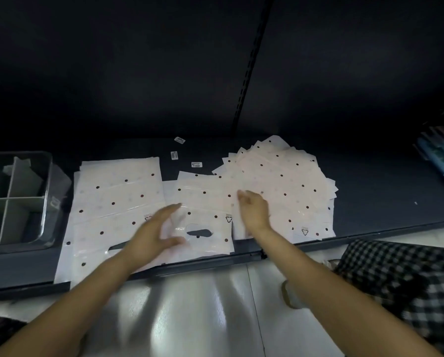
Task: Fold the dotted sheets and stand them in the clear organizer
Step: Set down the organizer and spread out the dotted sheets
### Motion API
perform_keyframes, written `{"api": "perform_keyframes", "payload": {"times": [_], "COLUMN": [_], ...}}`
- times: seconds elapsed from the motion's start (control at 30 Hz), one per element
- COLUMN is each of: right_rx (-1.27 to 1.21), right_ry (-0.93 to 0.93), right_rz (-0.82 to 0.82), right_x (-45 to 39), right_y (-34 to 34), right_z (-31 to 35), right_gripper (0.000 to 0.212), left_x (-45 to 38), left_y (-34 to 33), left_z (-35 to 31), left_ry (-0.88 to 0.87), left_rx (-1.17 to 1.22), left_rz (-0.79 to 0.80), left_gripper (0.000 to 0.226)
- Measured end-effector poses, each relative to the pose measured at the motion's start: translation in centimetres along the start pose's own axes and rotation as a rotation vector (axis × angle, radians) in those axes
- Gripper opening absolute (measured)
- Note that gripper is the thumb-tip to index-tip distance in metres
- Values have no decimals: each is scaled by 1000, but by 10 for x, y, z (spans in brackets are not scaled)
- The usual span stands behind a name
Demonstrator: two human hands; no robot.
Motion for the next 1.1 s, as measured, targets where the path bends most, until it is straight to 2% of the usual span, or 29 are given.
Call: {"api": "perform_keyframes", "payload": {"times": [0.07, 0.13, 0.2, 0.27, 0.33, 0.43, 0.53, 0.63, 0.73, 0.9, 1.0, 1.1], "right_rx": [-121, -278, -474, -488, -330, 38, 433, 647, 488, 263, 94, -111], "right_ry": [-45, -114, -143, -57, 28, 87, 83, 201, 269, 87, -20, -13], "right_rz": [115, 262, 393, 405, 295, 141, 244, 228, 96, 23, -75, -173], "right_x": [17, 34, 45, 42, 29, 5, -6, -8, -15, -33, -41, -45], "right_y": [-23, -44, -56, -50, -30, 4, 22, 31, 44, 71, 90, 98], "right_z": [22, 34, 41, 42, 25, -20, -76, -110, -111, -122, -117, -94], "right_gripper": [38, 34, 30, 27, 31, 52, 76, 65, 40, 23, 14, 20], "left_x": [-4, -9, -17, -22, -31, -48, -62, -74, -85, -98, -98, -95], "left_y": [-30, -47, -44, -29, -17, -3, 9, 14, 12, 3, 6, 3], "left_z": [-16, -23, -27, -24, -13, 3, 14, 20, 25, 27, 21, 3], "left_ry": [14, 25, 6, 33, 123, 222, 259, 241, 217, 127, 82, -53], "left_rx": [118, 168, 154, 127, 168, 206, 141, 63, -41, -165, -295, -332], "left_rz": [175, 184, -8, -228, -297, -260, -255, -251, -225, -167, -276, -353], "left_gripper": [107, 116, 101, 85, 80, 79, 85, 91, 95, 102, 101, 84]}}
Point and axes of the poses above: each hand's wrist, its own x-axis away from the middle knuckle, its own y-axis out of the back of the hand, z = x × y, the point moved 5 cm from there along -x, towards the middle knuckle, and after that the axes turned 2 degrees about z, right-handed, at the moved point
